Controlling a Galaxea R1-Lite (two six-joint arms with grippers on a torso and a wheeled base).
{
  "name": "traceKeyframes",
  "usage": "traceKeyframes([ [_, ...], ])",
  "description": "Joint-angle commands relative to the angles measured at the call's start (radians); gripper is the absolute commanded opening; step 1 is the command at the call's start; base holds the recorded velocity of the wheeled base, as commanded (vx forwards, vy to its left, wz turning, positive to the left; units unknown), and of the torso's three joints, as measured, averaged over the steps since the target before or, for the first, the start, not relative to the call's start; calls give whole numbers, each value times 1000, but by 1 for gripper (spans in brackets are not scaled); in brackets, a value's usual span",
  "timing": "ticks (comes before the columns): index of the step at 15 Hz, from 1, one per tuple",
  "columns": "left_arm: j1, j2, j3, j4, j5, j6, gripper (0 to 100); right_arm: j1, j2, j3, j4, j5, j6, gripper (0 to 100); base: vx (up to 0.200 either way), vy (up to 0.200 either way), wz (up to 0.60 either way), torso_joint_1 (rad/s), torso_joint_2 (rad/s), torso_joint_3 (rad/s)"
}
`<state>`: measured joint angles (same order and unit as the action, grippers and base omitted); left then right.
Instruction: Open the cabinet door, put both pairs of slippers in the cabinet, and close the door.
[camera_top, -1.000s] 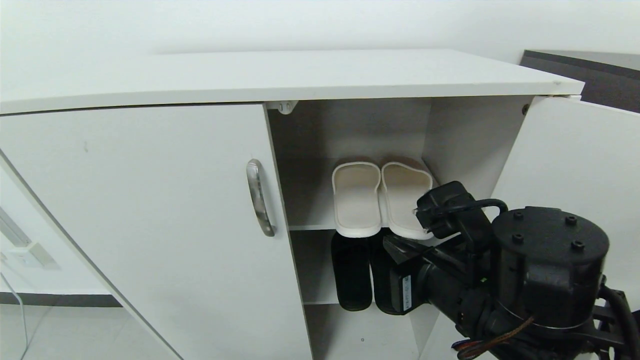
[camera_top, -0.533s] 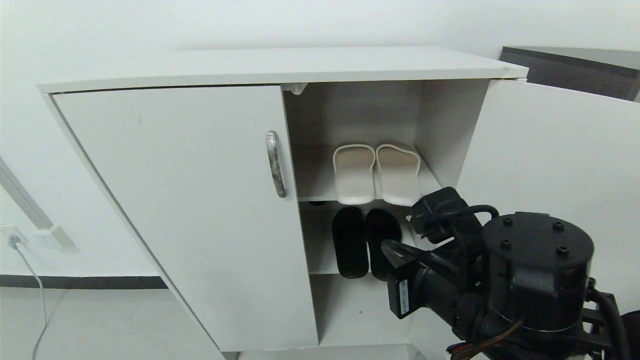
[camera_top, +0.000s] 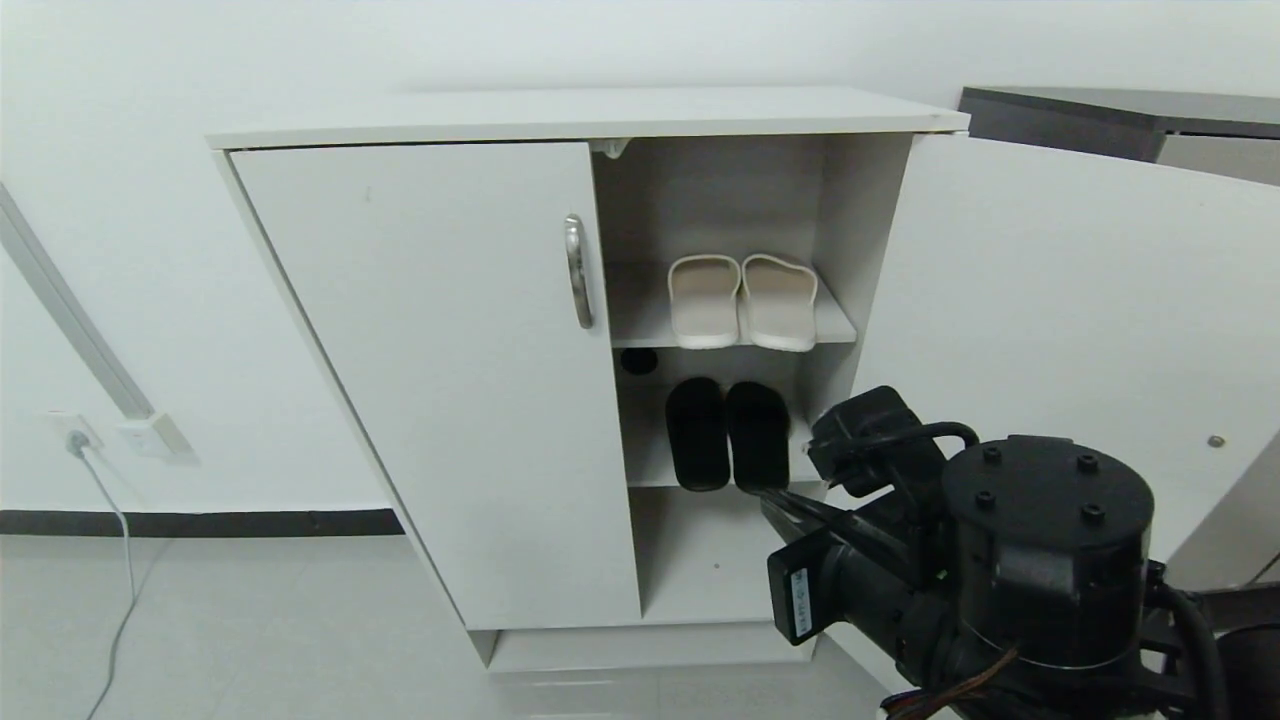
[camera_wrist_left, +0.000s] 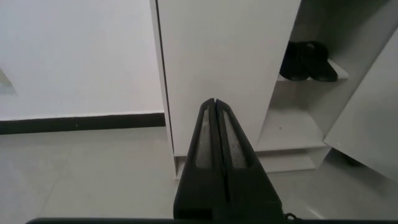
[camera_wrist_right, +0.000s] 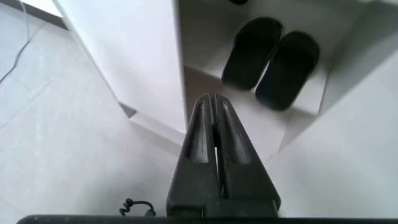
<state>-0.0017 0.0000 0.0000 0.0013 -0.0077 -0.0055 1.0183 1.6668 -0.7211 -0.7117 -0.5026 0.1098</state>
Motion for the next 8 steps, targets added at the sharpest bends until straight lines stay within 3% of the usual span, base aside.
traceKeyframes([
  [1, -1, 0, 0, -1, 0, -1, 0, 0, 14, 0, -3, -1, 1, 0, -200, 0, 0, 2, 2, -2],
  [8, 0, 0, 0, -1, 2, -2, 0, -27, 39, 6, -9, 1, -1, 0, 0, 0, 0, 0, 0, 0],
])
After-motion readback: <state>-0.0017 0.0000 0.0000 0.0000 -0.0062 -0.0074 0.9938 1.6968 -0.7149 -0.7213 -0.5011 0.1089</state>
